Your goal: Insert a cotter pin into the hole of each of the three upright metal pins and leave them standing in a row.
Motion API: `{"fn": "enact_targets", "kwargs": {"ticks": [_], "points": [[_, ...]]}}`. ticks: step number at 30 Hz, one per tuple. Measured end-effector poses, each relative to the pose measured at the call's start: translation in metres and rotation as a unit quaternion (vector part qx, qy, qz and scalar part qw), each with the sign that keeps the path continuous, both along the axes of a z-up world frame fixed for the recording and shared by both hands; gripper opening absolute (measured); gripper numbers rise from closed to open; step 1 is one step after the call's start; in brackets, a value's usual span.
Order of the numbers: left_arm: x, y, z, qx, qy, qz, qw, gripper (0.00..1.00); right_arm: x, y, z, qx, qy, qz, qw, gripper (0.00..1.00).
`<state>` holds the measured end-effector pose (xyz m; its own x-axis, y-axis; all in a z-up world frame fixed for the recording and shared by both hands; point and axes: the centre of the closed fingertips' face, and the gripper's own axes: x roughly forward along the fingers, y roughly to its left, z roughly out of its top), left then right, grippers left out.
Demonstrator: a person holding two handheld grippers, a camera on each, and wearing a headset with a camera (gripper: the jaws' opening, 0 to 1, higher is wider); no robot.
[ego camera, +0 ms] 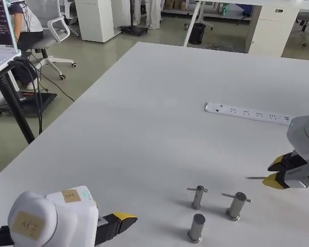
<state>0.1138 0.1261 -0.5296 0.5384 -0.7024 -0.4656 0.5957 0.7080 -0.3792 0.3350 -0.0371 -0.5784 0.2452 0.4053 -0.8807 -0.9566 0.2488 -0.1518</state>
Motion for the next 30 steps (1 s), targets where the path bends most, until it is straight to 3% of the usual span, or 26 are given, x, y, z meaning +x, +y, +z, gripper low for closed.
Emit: {"fn": "enact_targets", "kwargs": {"ticks": [3, 7, 14, 26, 30], "points": [[-0.001, 0.002, 0.0, 0.0, 0.001, 0.003, 1.0, 0.95, 0.005, -0.005, -0.006, -0.019, 0.006, 0.009, 0.9998, 0.16], [-0.003, 0.002, -0.001, -0.001, 0.003, 0.001, 1.0, 0.9, 0.013, -0.006, -0.011, -0.025, 0.015, 0.006, 0.9996, 0.13], [-0.004, 0.004, 0.0, -0.001, 0.005, 0.002, 1.0, 0.9, 0.019, -0.011, -0.02, -0.04, 0.023, 0.014, 0.9988, 0.05], [-0.002, 0.005, -0.003, 0.0, 0.009, 0.002, 1.0, 0.92, 0.025, -0.009, -0.034, -0.06, 0.031, 0.03, 0.9973, 0.03], [-0.002, 0.004, -0.001, -0.006, 0.008, 0.002, 0.9999, 0.91, 0.027, -0.007, -0.036, -0.057, 0.038, 0.02, 0.9974, 0.03]]}}
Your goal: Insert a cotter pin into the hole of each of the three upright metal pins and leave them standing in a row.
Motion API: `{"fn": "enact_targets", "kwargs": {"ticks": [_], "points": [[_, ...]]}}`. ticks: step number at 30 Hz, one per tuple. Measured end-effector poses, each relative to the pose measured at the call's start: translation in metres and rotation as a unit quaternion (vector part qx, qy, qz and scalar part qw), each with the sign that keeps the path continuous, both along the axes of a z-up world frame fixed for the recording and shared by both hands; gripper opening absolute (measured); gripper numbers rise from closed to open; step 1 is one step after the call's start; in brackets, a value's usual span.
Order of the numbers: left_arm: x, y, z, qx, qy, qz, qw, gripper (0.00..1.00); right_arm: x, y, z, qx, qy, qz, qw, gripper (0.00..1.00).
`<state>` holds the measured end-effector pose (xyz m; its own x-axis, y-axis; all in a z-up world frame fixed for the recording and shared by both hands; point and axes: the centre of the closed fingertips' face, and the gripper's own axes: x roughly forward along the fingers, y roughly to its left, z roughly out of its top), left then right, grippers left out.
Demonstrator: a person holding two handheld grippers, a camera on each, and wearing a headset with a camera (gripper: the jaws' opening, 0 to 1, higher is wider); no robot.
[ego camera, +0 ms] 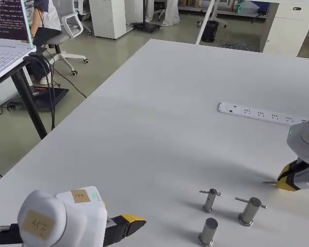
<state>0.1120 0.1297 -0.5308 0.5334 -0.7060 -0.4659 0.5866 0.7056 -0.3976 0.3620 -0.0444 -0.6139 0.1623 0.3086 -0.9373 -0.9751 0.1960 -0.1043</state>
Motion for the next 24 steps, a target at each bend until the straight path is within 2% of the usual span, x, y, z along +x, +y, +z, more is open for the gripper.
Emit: {"fn": "enact_targets", "kwargs": {"ticks": [3, 5, 7, 12, 14, 17, 19, 22, 24], "points": [[0.0, 0.0, -0.001, -0.001, 0.001, 0.002, 1.0, 0.91, -0.004, 0.0, 0.0, -0.003, 0.012, 0.005, 0.9999, 0.0], [0.0, 0.0, -0.001, -0.001, 0.003, 0.001, 1.0, 0.91, -0.004, 0.0, 0.0, -0.002, 0.011, 0.005, 0.9999, 0.0], [0.0, 0.0, -0.002, -0.001, 0.003, 0.001, 1.0, 0.91, -0.004, 0.0, 0.0, 0.004, 0.019, -0.024, 0.9995, 0.0], [0.0, 0.0, -0.002, 0.0, 0.005, -0.002, 1.0, 0.91, -0.005, 0.0, 0.001, 0.005, 0.011, -0.019, 0.9997, 0.0], [0.0, -0.001, -0.001, 0.001, 0.0, -0.003, 1.0, 0.91, -0.006, 0.001, 0.001, 0.01, 0.002, 0.011, 0.9999, 0.0], [0.003, -0.001, 0.0, 0.003, -0.012, -0.001, 0.9999, 0.92, -0.005, -0.001, 0.001, 0.026, 0.01, -0.022, 0.9994, 0.0], [0.004, -0.001, 0.002, 0.003, -0.018, 0.0, 0.9998, 0.92, -0.007, 0.0, 0.002, 0.032, 0.009, -0.022, 0.9992, 0.0], [0.007, -0.001, 0.006, 0.004, -0.025, 0.002, 0.9997, 0.91, -0.011, 0.001, 0.004, 0.041, 0.01, -0.047, 0.998, 0.0], [0.008, -0.001, 0.007, 0.001, -0.027, 0.002, 0.9996, 0.91, -0.014, 0.002, 0.005, 0.043, 0.002, -0.045, 0.9981, 0.0]]}}
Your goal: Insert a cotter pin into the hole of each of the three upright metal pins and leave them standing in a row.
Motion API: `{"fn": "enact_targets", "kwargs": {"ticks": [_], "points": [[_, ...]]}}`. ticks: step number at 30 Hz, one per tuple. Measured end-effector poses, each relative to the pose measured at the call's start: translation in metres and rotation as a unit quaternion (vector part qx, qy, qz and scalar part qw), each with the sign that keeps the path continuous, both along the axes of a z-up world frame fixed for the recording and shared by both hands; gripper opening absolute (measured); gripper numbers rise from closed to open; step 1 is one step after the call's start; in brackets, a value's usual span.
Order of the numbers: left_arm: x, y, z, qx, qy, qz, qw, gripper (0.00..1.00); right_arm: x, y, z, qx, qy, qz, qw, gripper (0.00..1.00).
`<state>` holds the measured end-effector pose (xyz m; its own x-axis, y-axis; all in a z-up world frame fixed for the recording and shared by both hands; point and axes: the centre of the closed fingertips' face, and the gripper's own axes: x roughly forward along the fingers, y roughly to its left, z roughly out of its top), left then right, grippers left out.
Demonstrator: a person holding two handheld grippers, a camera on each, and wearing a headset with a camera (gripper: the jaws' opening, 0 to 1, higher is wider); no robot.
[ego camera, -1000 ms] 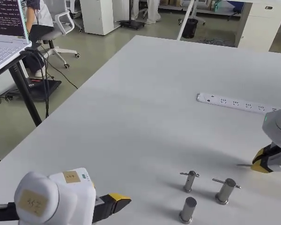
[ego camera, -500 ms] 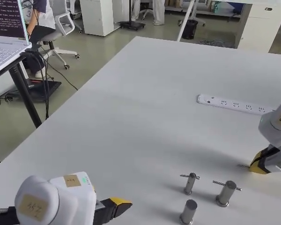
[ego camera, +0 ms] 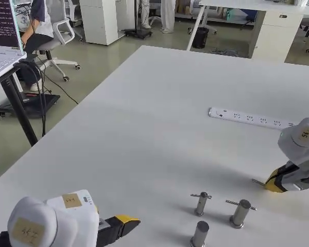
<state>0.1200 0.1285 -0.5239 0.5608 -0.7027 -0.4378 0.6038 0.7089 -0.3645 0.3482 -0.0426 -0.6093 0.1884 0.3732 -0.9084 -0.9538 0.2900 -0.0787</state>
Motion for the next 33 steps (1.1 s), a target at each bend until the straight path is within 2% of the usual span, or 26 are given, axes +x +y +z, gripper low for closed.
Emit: {"fn": "enact_targets", "kwargs": {"ticks": [3, 7, 11, 18, 22, 25, 28, 33], "points": [[0.0, -0.001, -0.001, -0.003, 0.006, -0.001, 1.0, 0.91, -0.004, 0.001, 0.001, -0.004, -0.009, 0.005, 0.9999, 0.0], [0.001, -0.003, -0.001, -0.001, 0.007, -0.006, 1.0, 0.9, -0.007, 0.001, 0.002, -0.018, -0.008, 0.025, 0.9995, 0.0], [0.003, -0.003, 0.003, -0.003, 0.003, -0.002, 1.0, 0.9, -0.005, 0.001, 0.01, -0.016, -0.013, 0.023, 0.9995, 0.0], [0.006, -0.003, 0.006, -0.002, -0.004, -0.001, 1.0, 0.89, -0.007, 0.003, 0.03, 0.001, -0.034, 0.025, 0.9991, 0.0], [0.008, -0.005, 0.005, -0.006, 0.003, -0.007, 1.0, 0.85, -0.014, 0.005, 0.044, 0.021, -0.047, 0.024, 0.9984, 0.0], [0.011, -0.006, 0.005, -0.002, 0.0, -0.011, 0.9999, 0.84, -0.023, 0.006, 0.052, 0.031, -0.055, 0.029, 0.9975, 0.0], [0.016, -0.007, 0.009, 0.001, -0.004, -0.013, 0.9999, 0.84, -0.032, 0.008, 0.061, 0.042, -0.068, 0.035, 0.9962, 0.0], [0.026, -0.009, 0.018, 0.004, -0.021, -0.011, 0.9997, 0.81, -0.046, 0.014, 0.077, 0.068, -0.092, 0.036, 0.9929, 0.0]]}}
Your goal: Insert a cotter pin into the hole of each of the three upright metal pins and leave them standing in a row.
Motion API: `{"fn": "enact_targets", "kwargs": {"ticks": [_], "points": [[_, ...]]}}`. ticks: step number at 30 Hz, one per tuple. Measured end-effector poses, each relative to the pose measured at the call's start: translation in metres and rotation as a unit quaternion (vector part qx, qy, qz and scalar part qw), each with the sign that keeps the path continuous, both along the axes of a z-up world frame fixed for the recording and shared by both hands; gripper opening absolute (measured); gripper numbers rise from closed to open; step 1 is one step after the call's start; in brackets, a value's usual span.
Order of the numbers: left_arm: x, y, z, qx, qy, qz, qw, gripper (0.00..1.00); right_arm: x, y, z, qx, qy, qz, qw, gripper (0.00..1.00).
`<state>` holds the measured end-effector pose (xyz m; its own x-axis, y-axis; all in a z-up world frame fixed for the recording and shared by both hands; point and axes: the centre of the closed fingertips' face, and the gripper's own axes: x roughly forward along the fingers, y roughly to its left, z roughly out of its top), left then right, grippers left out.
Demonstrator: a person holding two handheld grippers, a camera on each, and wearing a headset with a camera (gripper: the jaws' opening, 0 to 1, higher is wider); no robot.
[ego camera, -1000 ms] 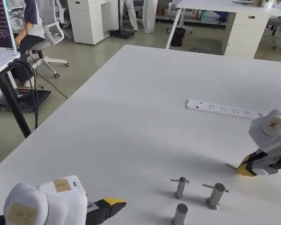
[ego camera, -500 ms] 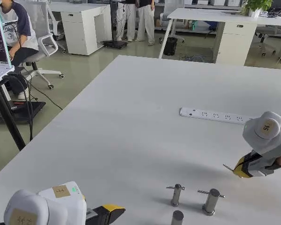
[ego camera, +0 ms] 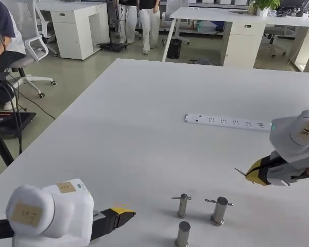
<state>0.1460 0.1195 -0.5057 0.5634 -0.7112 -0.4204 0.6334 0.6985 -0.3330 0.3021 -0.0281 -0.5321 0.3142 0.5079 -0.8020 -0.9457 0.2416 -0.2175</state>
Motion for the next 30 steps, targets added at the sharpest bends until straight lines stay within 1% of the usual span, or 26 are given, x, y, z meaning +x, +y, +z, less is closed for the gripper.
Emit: {"fn": "enact_targets", "kwargs": {"ticks": [2, 4, 5, 7, 8, 10, 12, 14, 16, 17, 20, 21, 22, 23, 24, 25, 27, 30], "points": [[0.006, 0.002, 0.0, 0.007, -0.005, 0.008, 0.9999, 0.81, -0.006, 0.003, 0.006, 0.012, -0.01, 0.005, 0.9999, 0.0], [0.009, 0.002, -0.001, 0.009, -0.007, 0.008, 0.9999, 0.81, -0.01, 0.005, 0.011, 0.018, -0.016, 0.006, 0.9997, 0.0], [0.011, 0.002, -0.001, 0.01, -0.008, 0.01, 0.9999, 0.8, -0.011, 0.007, 0.016, 0.024, -0.03, 0.009, 0.9992, 0.0], [0.015, 0.004, 0.0, 0.006, -0.009, 0.014, 0.9998, 0.77, -0.015, 0.008, 0.021, 0.03, -0.035, 0.006, 0.9989, 0.0], [0.018, 0.004, 0.001, 0.003, -0.009, 0.015, 0.9998, 0.76, -0.017, 0.01, 0.026, 0.039, -0.044, 0.005, 0.9983, 0.0], [0.022, 0.004, 0.003, 0.001, -0.01, 0.017, 0.9998, 0.74, -0.021, 0.014, 0.033, 0.052, -0.053, 0.003, 0.9973, 0.0], [0.028, 0.004, 0.006, -0.009, -0.008, 0.019, 0.9997, 0.74, -0.026, 0.016, 0.038, 0.056, -0.062, 0.006, 0.9965, 0.0], [0.033, 0.003, 0.009, -0.018, -0.009, 0.02, 0.9996, 0.7, -0.03, 0.019, 0.043, 0.062, -0.071, 0.009, 0.9955, 0.0], [0.039, 0.002, 0.013, -0.023, -0.01, 0.018, 0.9995, 0.65, -0.036, 0.024, 0.049, 0.075, -0.076, 0.009, 0.9942, 0.0], [0.042, 0.001, 0.015, -0.024, -0.01, 0.017, 0.9995, 0.64, -0.04, 0.026, 0.052, 0.084, -0.08, 0.01, 0.9932, 0.0], [0.047, -0.002, 0.018, -0.027, -0.007, 0.01, 0.9996, 0.65, -0.049, 0.031, 0.057, 0.094, -0.089, 0.013, 0.9915, 0.0], [0.047, -0.002, 0.019, -0.028, -0.007, 0.009, 0.9996, 0.64, -0.05, 0.031, 0.058, 0.094, -0.09, 0.013, 0.9914, 0.0], [0.049, -0.006, 0.021, -0.029, -0.008, 0.0, 0.9996, 0.64, -0.055, 0.034, 0.059, 0.097, -0.095, 0.02, 0.9905, 0.0], [0.049, -0.007, 0.021, -0.028, -0.008, -0.005, 0.9996, 0.63, -0.059, 0.037, 0.059, 0.098, -0.101, 0.032, 0.9896, 0.0], [0.05, -0.01, 0.021, -0.029, -0.005, -0.009, 0.9995, 0.62, -0.064, 0.042, 0.059, 0.104, -0.104, 0.051, 0.9879, 0.0], [0.051, -0.011, 0.021, -0.029, -0.002, -0.012, 0.9995, 0.61, -0.068, 0.042, 0.057, 0.105, -0.099, 0.049, 0.9883, 0.0], [0.053, -0.015, 0.021, -0.031, 0.004, -0.019, 0.9993, 0.6, -0.075, 0.046, 0.054, 0.097, -0.102, 0.066, 0.9878, 0.0], [0.053, -0.022, 0.02, -0.032, 0.012, -0.03, 0.999, 0.6, -0.082, 0.051, 0.052, 0.092, -0.107, 0.079, 0.9868, 0.0]]}}
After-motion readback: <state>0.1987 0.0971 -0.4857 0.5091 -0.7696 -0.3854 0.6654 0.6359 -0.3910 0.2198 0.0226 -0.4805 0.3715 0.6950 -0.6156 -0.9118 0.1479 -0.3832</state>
